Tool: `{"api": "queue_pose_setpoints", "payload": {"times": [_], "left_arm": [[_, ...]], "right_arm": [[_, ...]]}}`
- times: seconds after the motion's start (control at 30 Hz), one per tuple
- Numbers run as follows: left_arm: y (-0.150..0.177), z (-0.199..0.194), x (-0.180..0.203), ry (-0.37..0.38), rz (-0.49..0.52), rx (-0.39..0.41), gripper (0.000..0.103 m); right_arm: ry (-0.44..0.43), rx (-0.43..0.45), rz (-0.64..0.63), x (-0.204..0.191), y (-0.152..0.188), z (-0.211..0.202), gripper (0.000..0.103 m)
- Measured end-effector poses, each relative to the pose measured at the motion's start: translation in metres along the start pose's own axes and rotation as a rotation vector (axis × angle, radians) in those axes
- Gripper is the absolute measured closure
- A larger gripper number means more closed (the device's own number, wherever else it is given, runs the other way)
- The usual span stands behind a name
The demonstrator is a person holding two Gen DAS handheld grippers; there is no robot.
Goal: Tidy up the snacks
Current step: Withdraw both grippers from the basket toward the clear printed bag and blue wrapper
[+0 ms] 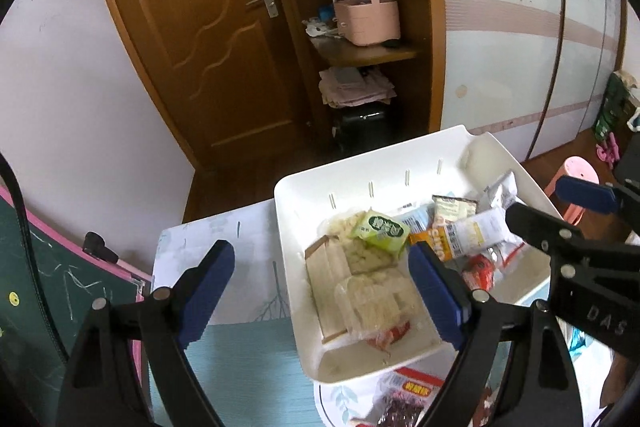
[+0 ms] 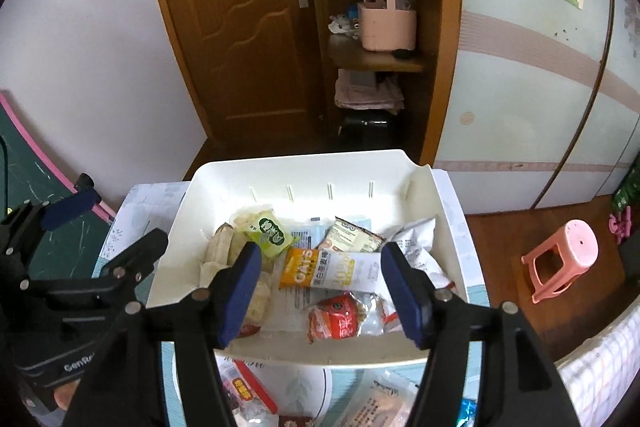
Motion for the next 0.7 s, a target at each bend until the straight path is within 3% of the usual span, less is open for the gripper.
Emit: {"api": "queue_pose_setpoints", "payload": {"times": [0.7], "left_arm": [[0.048, -0.129, 0.03, 0.137, 0.042, 0.068, 0.014]], "right_arm": [[-0.005, 0.07, -0.046, -0.003, 0.038, -0.108, 0.04]]}}
Point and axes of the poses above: each gripper's, at about its wrist camera, not at the fingertips, and z roughly the way its jaws point, x to its right, y to its underside, the point moved 8 cm from there along z, roughly the way its jaws point, and after that the axes turned 1 degree about x, right-handed, at the moved point
